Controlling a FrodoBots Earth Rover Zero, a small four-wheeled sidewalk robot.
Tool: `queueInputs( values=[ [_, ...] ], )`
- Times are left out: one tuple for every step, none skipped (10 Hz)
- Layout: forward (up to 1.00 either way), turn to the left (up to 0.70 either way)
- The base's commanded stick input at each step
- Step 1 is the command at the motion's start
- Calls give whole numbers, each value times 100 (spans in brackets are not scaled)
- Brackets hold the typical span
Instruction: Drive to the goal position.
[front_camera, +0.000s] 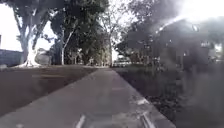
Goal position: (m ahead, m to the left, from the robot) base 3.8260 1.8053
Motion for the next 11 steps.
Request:
queueInputs(
  values=[
    [100,39],
    [100,24],
    [100,7],
    [100,0],
    [100,0],
    [100,0],
    [100,0],
    [100,0],
    [100,0],
    [100,0],
    [100,8]
  ],
)
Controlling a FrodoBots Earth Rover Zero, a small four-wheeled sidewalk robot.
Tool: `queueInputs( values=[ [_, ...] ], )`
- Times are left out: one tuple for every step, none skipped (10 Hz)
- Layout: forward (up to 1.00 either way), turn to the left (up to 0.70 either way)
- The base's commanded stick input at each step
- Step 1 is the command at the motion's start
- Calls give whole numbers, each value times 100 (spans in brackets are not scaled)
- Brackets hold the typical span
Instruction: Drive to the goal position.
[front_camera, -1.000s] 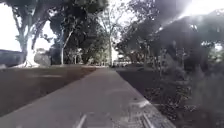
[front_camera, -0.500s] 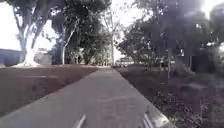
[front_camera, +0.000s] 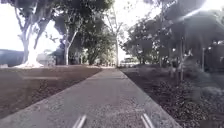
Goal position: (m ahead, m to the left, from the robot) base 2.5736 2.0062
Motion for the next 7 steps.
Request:
queueInputs(
  values=[
    [100,24],
    [100,39],
    [100,22],
    [100,6],
    [100,0],
    [100,0],
    [100,0]
  ],
)
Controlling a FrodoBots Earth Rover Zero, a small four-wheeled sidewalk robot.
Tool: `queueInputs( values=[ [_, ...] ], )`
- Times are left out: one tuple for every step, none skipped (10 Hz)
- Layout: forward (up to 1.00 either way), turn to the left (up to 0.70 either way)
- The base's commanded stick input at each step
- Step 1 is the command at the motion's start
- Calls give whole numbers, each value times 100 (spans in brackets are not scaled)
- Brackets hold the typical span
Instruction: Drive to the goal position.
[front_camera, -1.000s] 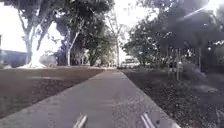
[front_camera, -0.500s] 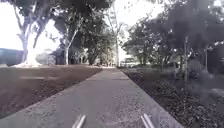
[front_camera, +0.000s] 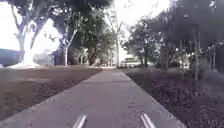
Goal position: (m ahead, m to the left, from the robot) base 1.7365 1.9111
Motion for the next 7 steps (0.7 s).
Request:
queueInputs(
  values=[
    [100,0],
    [100,0],
    [100,0],
    [100,0],
    [100,0],
    [100,0],
    [100,0]
  ],
)
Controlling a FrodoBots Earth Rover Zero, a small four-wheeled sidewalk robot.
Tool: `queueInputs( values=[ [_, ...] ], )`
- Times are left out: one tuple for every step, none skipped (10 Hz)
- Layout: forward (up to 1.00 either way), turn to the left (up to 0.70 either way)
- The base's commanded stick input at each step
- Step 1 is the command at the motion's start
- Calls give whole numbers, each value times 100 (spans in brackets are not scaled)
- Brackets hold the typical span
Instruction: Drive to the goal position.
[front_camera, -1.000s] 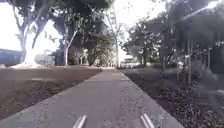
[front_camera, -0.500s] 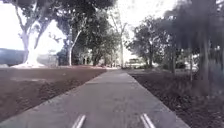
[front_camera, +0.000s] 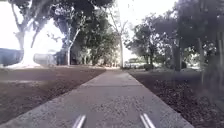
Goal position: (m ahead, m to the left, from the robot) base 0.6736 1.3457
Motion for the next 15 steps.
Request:
queueInputs(
  values=[
    [100,0],
    [100,0],
    [100,0],
    [100,0],
    [100,0],
    [100,0],
    [100,0],
    [100,0],
    [100,0],
    [100,0],
    [100,0],
    [100,0],
    [100,0],
    [100,0],
    [100,0]
  ],
)
